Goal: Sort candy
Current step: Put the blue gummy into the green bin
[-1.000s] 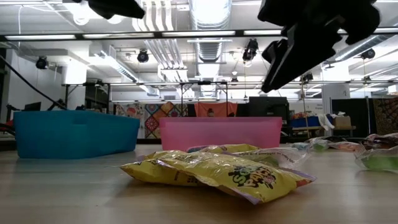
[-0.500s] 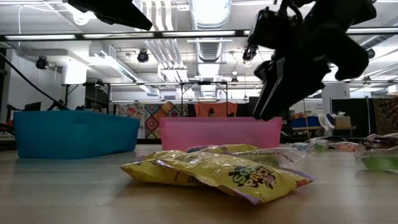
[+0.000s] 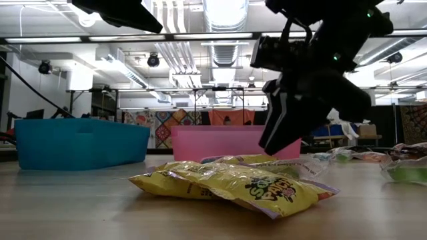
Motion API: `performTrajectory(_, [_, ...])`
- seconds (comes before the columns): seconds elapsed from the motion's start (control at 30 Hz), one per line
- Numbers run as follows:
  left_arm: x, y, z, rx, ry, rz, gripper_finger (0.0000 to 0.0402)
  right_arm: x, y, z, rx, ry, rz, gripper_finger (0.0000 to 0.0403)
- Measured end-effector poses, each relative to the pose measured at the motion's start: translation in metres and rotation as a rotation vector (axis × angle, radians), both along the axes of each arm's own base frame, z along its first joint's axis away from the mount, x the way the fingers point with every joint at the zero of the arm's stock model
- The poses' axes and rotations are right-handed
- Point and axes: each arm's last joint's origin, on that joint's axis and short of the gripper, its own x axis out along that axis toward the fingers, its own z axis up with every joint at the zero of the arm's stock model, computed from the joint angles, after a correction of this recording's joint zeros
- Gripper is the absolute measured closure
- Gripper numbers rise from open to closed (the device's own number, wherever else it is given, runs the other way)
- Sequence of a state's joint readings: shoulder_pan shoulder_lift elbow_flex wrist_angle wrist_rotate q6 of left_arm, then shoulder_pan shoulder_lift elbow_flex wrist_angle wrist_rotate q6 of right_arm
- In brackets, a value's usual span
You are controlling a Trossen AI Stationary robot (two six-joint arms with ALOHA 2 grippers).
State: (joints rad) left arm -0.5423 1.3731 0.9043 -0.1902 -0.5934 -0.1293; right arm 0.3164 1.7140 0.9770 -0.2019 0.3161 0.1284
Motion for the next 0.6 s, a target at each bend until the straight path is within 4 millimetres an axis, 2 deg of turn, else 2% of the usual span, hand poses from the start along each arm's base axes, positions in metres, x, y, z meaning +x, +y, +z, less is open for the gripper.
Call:
performTrajectory(0.33, [0.0, 0.001, -0.001, -0.015, 0.003, 0.012, 0.0325, 0.002, -0.005, -0.014, -0.015, 0.041, -0.025, 0.028])
performTrajectory(0.6, [0.0, 0.001, -0.002, -0.015, 0.003, 0.013, 0.0325, 0.005, -0.006, -0.025, -0.015, 0.068, -0.028, 0.0343])
